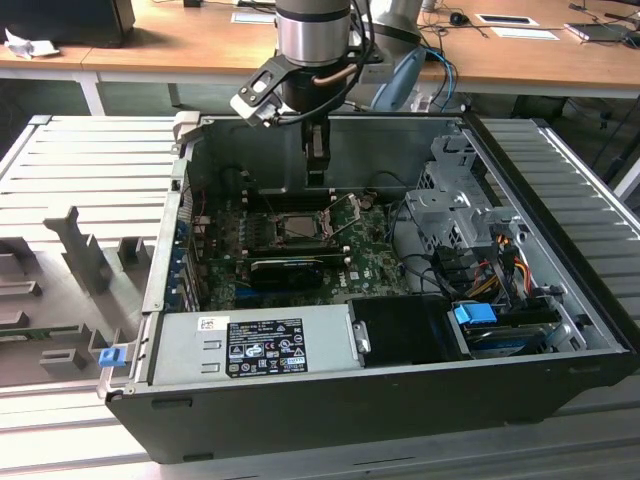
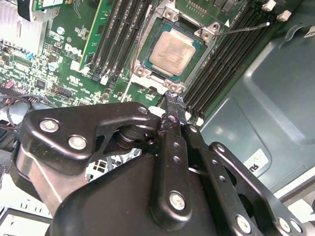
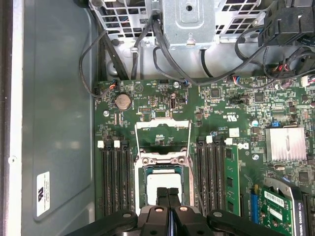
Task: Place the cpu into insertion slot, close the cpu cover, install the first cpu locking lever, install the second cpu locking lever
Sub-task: 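Close the cpu cover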
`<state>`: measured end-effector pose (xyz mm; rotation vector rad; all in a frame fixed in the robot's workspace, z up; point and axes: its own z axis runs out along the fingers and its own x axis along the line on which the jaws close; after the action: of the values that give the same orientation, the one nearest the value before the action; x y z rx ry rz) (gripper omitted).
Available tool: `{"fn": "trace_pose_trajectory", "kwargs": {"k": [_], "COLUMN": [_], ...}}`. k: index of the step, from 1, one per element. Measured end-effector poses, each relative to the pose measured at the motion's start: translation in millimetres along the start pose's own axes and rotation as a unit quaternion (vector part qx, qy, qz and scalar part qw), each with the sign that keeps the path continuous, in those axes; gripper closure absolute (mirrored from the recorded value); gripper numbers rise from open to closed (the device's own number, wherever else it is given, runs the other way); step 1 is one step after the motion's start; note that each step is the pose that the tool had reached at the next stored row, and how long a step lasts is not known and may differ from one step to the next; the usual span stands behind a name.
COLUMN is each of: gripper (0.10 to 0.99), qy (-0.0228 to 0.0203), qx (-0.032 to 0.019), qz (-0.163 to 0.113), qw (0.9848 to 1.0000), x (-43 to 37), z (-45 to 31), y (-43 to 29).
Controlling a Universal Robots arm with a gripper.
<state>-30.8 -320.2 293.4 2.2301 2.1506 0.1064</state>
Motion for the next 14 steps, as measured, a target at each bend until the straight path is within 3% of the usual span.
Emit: {"fn": "trace_pose_trajectory", "kwargs": {"k": [2, 7, 14], "gripper": [0.980, 0.980, 0.980], "qy": [-0.0001, -0.0004, -0.0004], "qx": [0.0025, 0.0100, 0.0111], "qz": [0.000, 0.000, 0.000], "qw": [1.0000, 0.9999, 0.9999], "x": [-0.2, 0.2, 0.7], "z": [0.3, 1.6, 2.7], "y": [3.7, 20.7, 32.3]}}
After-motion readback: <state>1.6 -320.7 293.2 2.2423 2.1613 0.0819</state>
